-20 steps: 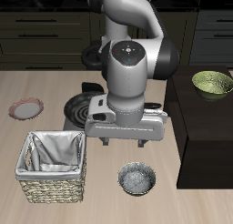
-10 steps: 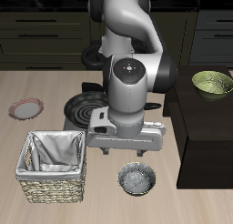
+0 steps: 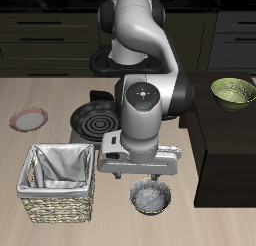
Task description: Place the black bowl in the basket
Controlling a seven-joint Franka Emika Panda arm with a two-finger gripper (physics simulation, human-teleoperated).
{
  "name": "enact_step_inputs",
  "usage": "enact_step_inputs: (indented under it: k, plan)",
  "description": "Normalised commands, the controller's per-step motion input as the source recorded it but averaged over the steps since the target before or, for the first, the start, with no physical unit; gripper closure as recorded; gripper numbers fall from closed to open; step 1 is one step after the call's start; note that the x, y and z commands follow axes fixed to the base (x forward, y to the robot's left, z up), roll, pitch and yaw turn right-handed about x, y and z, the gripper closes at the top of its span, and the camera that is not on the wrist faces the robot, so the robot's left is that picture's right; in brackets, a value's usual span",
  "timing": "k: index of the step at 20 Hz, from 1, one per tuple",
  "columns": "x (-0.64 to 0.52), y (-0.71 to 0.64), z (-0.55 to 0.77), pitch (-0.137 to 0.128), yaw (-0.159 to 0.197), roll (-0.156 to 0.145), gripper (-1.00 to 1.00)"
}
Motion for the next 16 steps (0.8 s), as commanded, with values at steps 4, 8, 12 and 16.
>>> enact_step_inputs:
  k: [4,8,12,16]
  plan:
    - [0.01,0.0,-0.27,0.028,0.017,-0.001,-1.0]
    - [-0.02,-0.02,-0.21,0.031,0.006,0.013,-1.0]
    - [0.0,0.07,-0.24,0.031,0.011,0.004,-1.0]
    - [0.0,0.01,-0.25,0.04,0.008,0.003,-1.0]
